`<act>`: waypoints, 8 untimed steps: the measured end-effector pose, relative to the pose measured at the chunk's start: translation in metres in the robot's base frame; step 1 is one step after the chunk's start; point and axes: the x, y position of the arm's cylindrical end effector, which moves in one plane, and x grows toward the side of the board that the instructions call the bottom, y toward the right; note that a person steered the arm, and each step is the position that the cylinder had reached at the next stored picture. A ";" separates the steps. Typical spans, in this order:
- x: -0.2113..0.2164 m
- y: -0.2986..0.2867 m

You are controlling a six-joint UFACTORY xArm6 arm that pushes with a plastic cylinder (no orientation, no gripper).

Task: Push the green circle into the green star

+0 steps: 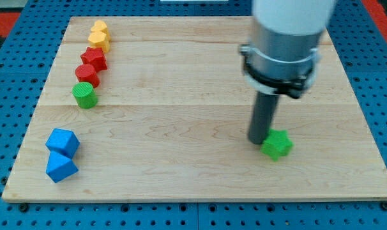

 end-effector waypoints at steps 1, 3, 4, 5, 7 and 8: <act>0.004 0.027; -0.035 -0.106; -0.025 -0.181; -0.026 -0.250; -0.083 -0.336; -0.102 -0.349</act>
